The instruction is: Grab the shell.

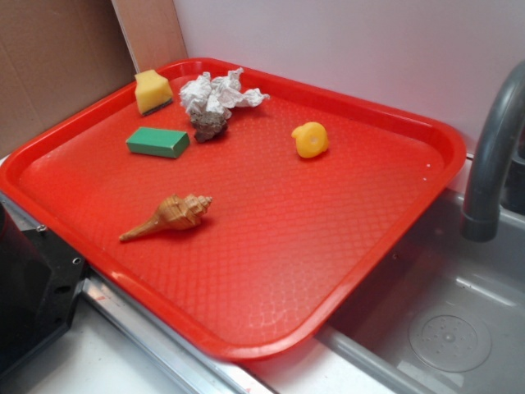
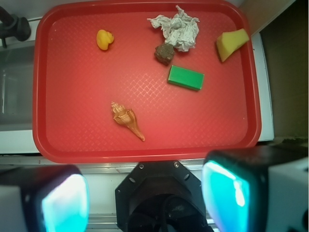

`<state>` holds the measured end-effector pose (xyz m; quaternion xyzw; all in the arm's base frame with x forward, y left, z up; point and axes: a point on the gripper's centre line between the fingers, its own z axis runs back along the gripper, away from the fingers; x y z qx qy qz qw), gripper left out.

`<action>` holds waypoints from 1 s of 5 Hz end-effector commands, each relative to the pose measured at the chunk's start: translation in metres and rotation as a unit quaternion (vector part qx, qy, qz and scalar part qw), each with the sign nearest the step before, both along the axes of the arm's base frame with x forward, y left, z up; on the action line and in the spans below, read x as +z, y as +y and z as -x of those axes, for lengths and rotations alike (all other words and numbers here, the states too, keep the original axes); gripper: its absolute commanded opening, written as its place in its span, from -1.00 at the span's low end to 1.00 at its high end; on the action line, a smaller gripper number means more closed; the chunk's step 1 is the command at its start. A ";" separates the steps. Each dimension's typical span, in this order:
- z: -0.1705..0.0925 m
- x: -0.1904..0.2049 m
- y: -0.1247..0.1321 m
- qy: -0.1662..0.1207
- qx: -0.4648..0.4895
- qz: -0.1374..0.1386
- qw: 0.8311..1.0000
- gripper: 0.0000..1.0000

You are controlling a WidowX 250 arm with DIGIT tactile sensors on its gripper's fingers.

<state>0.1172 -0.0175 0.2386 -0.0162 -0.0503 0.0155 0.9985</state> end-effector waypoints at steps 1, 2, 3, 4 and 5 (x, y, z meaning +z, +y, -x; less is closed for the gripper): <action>0.000 0.000 0.000 0.000 0.000 0.000 1.000 1.00; -0.021 -0.050 -0.039 0.019 -0.125 -0.030 0.991 1.00; -0.033 -0.100 -0.071 0.008 -0.224 -0.034 0.974 1.00; -0.047 -0.150 -0.081 0.001 -0.249 -0.038 0.968 1.00; -0.055 -0.186 -0.081 0.007 -0.240 -0.037 0.970 1.00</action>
